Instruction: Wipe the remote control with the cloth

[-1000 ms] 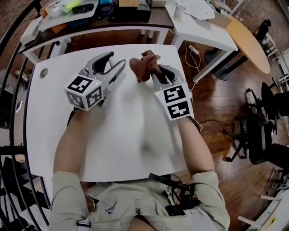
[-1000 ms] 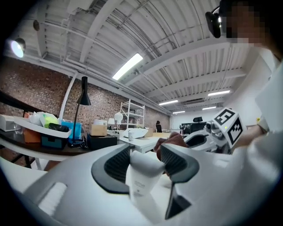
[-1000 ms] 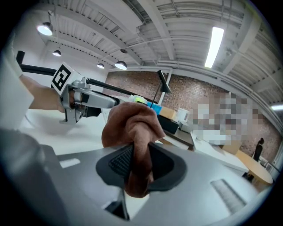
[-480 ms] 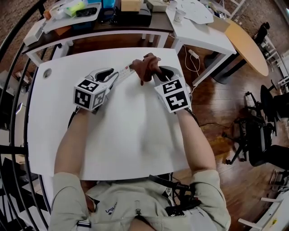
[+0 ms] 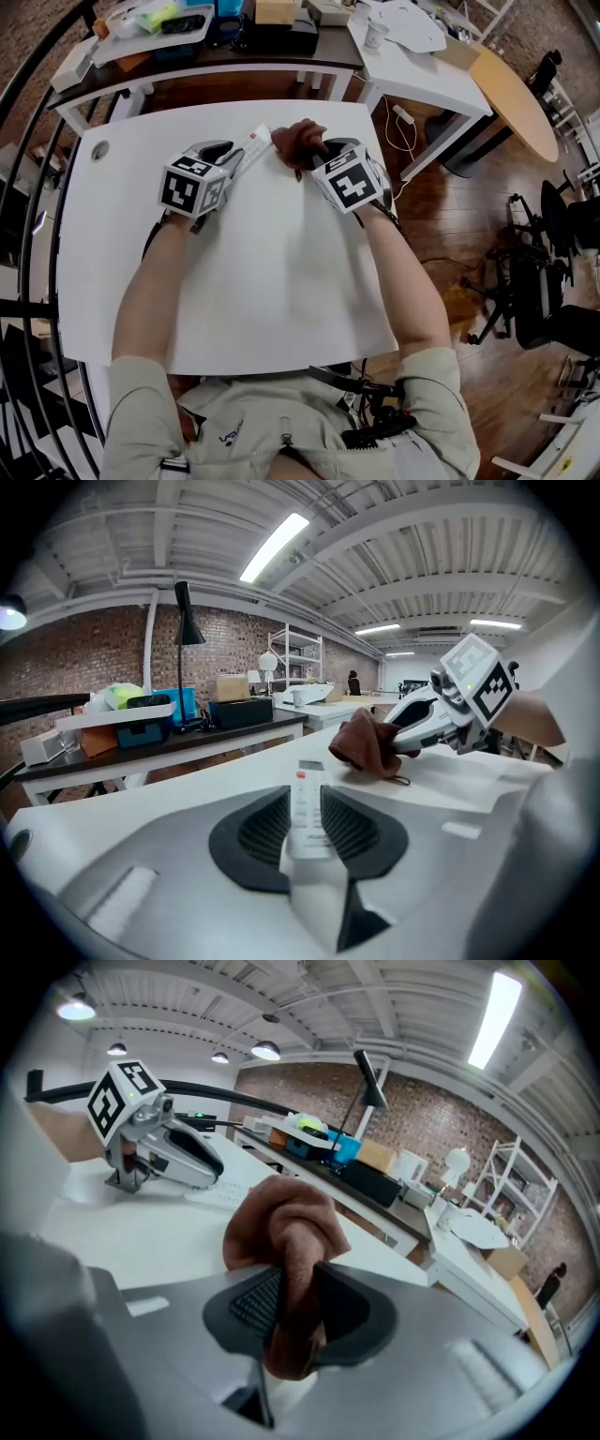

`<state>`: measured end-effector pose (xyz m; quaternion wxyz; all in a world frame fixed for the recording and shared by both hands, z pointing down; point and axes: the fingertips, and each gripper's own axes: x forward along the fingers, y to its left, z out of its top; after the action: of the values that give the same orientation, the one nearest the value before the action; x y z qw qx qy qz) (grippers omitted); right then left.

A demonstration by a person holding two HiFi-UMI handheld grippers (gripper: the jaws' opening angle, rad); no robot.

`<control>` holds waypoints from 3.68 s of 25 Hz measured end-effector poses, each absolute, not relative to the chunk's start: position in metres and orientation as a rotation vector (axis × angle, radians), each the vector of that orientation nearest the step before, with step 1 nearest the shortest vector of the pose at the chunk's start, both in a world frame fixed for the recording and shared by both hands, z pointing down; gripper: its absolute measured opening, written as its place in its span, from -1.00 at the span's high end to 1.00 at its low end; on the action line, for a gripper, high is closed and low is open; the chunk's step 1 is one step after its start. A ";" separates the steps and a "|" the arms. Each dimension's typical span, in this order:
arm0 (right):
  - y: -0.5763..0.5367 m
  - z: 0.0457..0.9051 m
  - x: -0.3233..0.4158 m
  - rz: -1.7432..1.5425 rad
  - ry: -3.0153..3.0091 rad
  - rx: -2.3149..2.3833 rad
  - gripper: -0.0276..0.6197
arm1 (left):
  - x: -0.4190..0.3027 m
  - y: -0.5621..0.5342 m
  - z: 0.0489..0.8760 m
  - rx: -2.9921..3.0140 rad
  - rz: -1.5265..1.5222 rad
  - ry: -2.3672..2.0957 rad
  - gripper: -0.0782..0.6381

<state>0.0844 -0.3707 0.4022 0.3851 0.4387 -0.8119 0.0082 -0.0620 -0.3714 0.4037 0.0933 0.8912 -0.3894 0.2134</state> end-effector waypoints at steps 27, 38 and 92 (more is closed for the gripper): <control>-0.291 0.288 0.094 -0.201 -2.406 1.512 0.57 | -0.094 -0.291 0.322 2.754 0.225 -1.406 0.10; -0.184 0.245 0.081 -0.374 -2.602 1.590 0.90 | -0.101 -0.179 0.275 2.815 -0.147 -1.527 0.25; -0.100 0.343 0.063 -0.059 -2.599 1.598 0.91 | -0.089 -0.090 0.331 2.718 -0.018 -1.747 0.77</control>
<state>0.0626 -0.1000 0.3426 0.0448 0.5232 -0.8508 -0.0192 -0.0891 -0.0900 0.3309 -0.0449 0.8403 -0.5402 -0.0055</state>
